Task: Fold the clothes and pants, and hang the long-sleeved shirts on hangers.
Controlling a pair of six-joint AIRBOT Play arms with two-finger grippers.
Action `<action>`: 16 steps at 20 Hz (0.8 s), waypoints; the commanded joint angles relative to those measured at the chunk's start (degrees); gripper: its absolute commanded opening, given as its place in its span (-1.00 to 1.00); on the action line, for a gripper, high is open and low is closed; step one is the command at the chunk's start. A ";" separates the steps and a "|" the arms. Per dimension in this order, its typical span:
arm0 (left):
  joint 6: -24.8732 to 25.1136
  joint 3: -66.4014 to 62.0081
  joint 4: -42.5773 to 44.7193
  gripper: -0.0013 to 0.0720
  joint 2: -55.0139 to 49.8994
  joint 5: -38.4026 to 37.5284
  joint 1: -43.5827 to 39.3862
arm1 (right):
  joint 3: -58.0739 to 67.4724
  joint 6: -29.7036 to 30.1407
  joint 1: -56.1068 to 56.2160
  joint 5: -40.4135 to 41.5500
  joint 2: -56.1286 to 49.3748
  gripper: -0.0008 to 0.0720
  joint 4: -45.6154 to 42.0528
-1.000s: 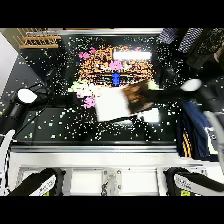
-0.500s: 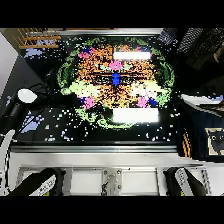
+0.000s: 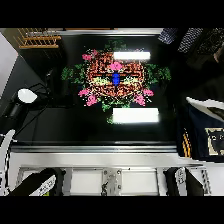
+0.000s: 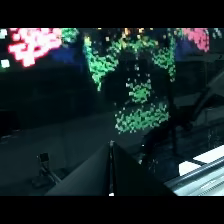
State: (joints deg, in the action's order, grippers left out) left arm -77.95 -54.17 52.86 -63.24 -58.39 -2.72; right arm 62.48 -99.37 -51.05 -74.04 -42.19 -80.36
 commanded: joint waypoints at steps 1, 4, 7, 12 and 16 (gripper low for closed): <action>0.09 0.02 0.07 -0.95 0.02 0.00 -0.02 | -3.82 -1.60 -0.07 -6.84 0.72 -0.96 -13.81; 0.11 0.02 0.07 -0.95 0.02 -0.09 -0.02 | -10.25 -0.92 -0.07 -7.04 0.72 -0.95 -16.59; 0.11 0.02 0.07 -0.95 0.02 -0.09 -0.02 | -13.60 -0.92 -0.07 -6.82 0.63 -0.47 -16.63; 0.09 0.02 0.04 -0.95 0.02 -0.13 -0.04 | -11.04 5.16 0.52 2.80 3.74 0.70 -12.13; 0.07 0.02 0.00 -0.95 0.02 -0.07 -0.04 | -10.78 16.48 6.32 10.78 9.66 0.70 10.34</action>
State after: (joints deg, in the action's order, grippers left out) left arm -77.91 -54.17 52.90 -63.24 -58.48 -2.72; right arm 51.42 -91.29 -48.18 -69.01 -35.73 -85.21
